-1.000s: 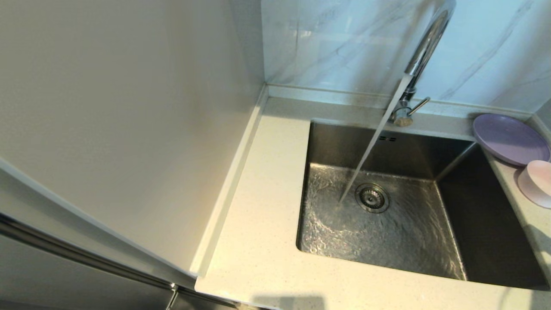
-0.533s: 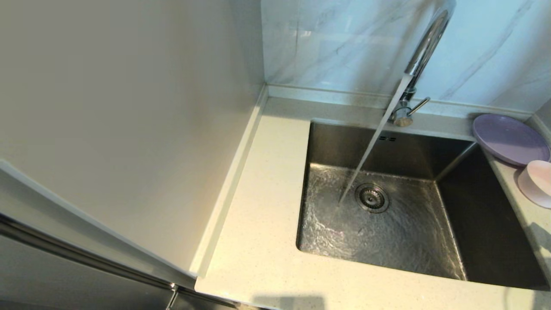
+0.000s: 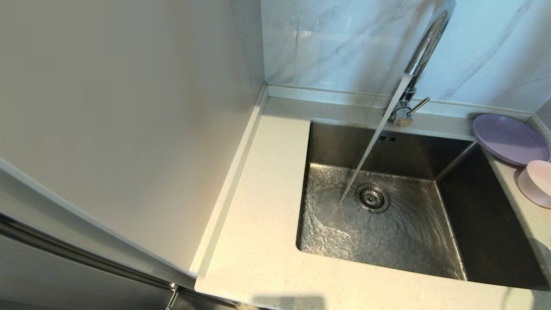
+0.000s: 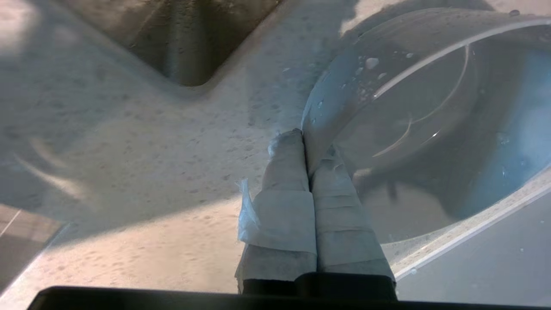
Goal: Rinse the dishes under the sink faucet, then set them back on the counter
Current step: Place the bowl on the table
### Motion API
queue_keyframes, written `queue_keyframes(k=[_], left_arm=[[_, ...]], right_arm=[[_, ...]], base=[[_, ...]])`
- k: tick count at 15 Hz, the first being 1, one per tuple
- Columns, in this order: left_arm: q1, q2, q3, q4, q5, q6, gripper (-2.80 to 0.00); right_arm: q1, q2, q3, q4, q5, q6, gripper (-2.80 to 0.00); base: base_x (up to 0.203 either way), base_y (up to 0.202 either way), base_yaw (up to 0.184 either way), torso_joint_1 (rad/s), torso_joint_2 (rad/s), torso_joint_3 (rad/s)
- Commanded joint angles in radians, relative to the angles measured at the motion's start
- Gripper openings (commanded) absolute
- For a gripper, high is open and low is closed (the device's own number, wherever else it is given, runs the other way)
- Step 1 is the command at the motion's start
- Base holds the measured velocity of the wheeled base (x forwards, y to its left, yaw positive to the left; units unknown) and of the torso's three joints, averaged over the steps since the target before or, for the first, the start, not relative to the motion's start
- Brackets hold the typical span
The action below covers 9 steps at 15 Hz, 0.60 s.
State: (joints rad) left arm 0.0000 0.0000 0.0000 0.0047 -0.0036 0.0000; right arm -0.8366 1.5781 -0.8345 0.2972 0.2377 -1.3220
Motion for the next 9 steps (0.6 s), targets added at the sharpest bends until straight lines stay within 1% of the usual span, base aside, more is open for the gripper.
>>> queue_keyframes(k=[1,2,9], left_arm=[[0.000,0.000,0.000,0.000,0.000,0.000,-2.80],[0.000,0.000,0.000,0.000,0.001,0.000,-2.80],[0.000,0.000,0.000,0.000,0.001,0.000,-2.80]], right_arm=[[0.007,-0.046,0.020,0.000,0.014,-0.010,-2.80],[0.011,-0.055,0.016,0.000,0.024,-0.010,0.00],[0.014,-0.096,-0.088,0.057,0.038,0.001,0.00]], base=[[0.000,0.000,0.000,0.000,0.00,0.000],[0.000,0.000,0.000,0.000,0.00,0.000],[0.000,0.000,0.000,0.000,0.00,0.000]])
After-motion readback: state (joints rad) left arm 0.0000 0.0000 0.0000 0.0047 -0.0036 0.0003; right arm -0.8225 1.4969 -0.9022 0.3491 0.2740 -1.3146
